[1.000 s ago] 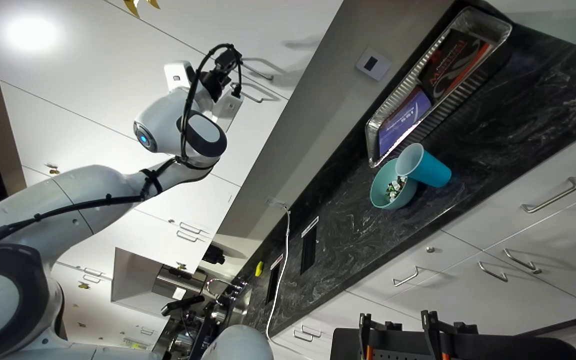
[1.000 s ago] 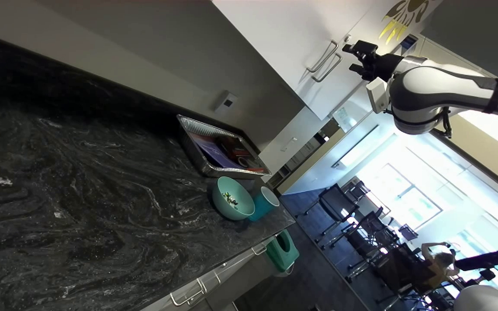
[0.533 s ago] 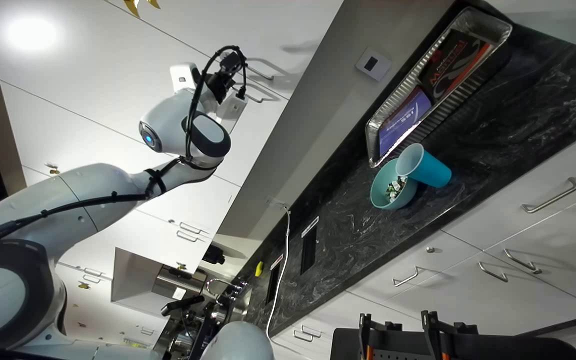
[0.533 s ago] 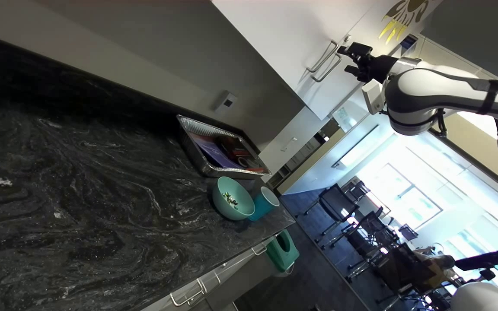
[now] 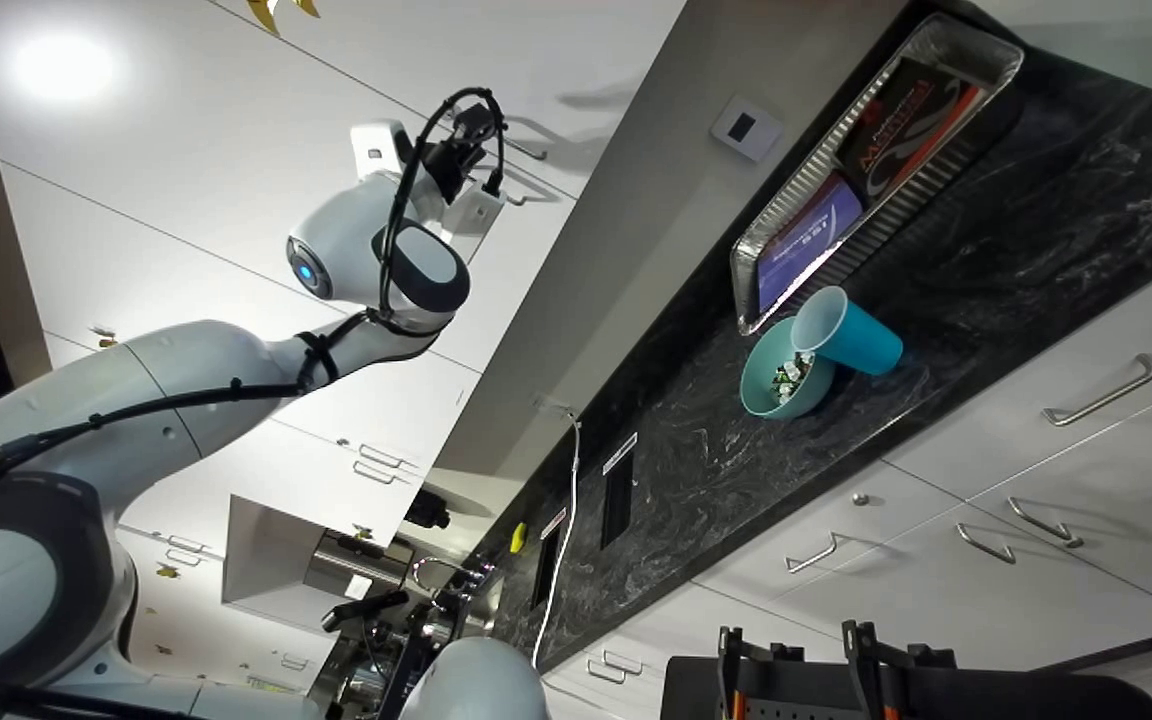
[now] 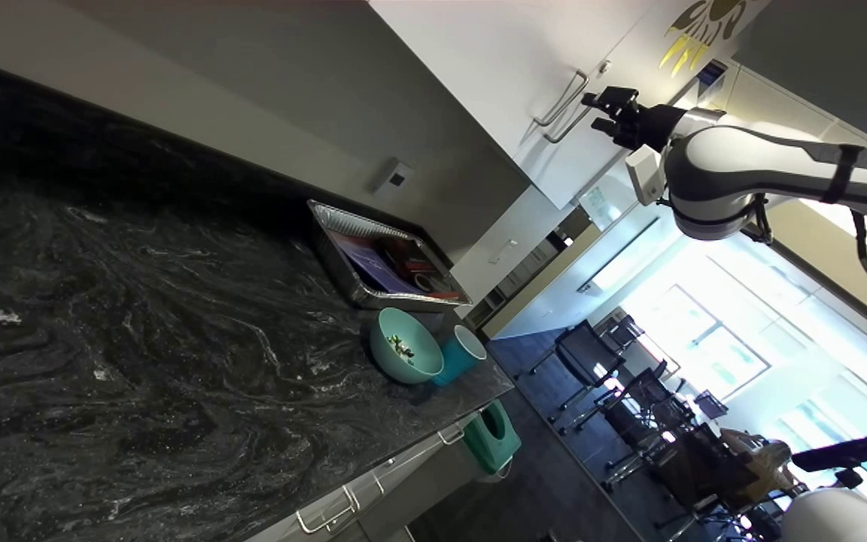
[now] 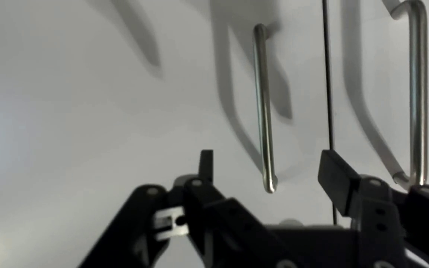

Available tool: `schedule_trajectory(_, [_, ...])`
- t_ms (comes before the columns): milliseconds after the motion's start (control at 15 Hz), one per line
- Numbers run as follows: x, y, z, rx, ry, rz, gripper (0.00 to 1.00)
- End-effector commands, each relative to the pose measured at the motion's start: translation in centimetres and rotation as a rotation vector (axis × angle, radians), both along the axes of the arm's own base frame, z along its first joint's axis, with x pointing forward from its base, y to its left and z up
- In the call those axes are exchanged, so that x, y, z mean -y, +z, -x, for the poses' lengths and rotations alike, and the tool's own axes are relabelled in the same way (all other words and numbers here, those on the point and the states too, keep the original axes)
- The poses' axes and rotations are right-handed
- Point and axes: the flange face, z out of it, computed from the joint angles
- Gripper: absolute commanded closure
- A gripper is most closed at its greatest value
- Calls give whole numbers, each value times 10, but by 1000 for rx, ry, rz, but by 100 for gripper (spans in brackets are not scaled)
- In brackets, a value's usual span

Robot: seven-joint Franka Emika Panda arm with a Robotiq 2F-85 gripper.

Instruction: Open the upper cupboard door

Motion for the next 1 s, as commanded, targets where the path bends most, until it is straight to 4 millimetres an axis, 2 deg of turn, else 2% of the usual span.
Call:
schedule_trajectory(0, [0,5,-6,10,-7,-15,58])
schedule_trajectory(333, [-1,4,-6,11,3,-23,95])
schedule_trajectory(400, [-2,4,-6,12,9,-22,100])
schedule_trajectory(667, [6,1,-3,10,21,-12,97])
schedule_trajectory(933, [31,-6,7,-9,34,-24,97])
